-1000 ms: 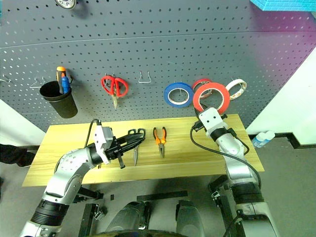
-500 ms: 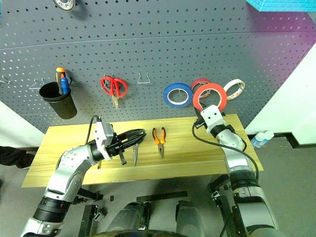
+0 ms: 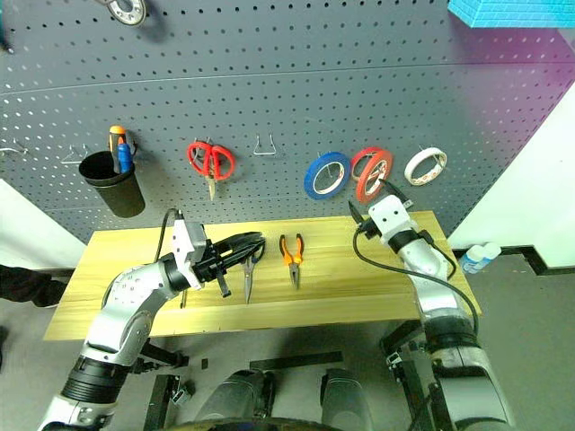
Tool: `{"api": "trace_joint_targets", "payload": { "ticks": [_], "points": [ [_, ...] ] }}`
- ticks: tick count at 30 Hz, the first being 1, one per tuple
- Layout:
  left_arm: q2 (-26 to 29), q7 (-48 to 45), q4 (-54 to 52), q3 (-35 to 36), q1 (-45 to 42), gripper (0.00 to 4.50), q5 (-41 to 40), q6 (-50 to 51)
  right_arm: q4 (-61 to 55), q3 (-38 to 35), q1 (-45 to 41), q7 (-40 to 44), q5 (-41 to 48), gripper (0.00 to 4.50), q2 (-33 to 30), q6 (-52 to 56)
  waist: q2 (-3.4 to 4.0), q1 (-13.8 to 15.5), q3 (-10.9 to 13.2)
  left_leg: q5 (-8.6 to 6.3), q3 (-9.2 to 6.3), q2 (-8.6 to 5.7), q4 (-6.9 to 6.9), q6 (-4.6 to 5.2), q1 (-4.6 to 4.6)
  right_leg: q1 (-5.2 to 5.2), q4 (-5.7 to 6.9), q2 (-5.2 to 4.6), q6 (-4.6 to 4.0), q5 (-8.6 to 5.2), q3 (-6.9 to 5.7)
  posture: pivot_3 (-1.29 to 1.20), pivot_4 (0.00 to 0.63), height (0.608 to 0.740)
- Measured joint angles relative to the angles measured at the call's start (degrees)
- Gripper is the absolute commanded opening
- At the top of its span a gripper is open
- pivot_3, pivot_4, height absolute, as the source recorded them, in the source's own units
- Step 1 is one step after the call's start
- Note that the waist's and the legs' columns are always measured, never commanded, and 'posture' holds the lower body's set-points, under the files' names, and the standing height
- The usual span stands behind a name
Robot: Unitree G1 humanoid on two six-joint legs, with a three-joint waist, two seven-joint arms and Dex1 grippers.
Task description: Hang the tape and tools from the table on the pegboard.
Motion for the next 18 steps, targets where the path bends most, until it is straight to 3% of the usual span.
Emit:
{"api": "trace_joint_targets", "payload": {
  "ticks": [4,10,18],
  "points": [
    [0.1,1.6,0.9,0.2,0.0,0.64,0.2,1.3,-9.6,-0.7,6.7,1.4,0.1,4.21,-2.8,2.0,0.0,-0.2,-0.1,-0.06,0.03,0.01,0.01,0.11,0.02,0.0,0.04,0.01,0.0,0.0,0.03,-0.05,0.066,0.74],
    [0.1,7.1,5.8,0.2,-0.2,0.64,5.2,3.1,-25.6,-0.9,17.1,10.9,7.2,4.21,-6.0,11.6,-0.03,-0.2,-0.1,-0.07,0.05,0.07,0.03,0.13,0.08,0.05,0.05,0.04,0.0,-0.01,0.04,-0.07,0.076,0.74],
    [0.7,7.3,11.0,0.4,0.1,0.64,7.0,1.3,-32.9,8.0,20.3,15.5,10.3,4.21,-1.8,29.1,-0.05,-0.2,-0.1,-0.08,0.05,0.12,0.04,0.13,0.08,0.03,0.05,0.04,-0.01,-0.01,0.04,-0.08,0.091,0.74]
  ]
}}
